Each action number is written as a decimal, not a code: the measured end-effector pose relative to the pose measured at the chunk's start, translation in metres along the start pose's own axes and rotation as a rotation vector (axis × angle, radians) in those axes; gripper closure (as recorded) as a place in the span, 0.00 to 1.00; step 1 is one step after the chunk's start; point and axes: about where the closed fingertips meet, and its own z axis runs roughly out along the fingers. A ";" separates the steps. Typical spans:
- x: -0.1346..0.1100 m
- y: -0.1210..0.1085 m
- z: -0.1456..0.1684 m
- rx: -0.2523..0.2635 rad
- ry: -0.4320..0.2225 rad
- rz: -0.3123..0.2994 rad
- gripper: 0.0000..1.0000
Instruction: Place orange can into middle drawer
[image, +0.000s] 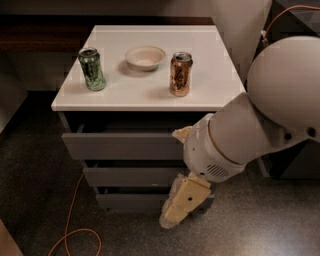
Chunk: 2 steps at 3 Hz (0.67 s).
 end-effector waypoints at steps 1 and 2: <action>0.000 0.006 0.040 0.011 0.024 -0.025 0.00; 0.008 0.007 0.084 0.035 0.052 -0.038 0.00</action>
Offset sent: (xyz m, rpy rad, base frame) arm 0.0140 0.0544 -0.1266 -0.0981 -0.0625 -0.0010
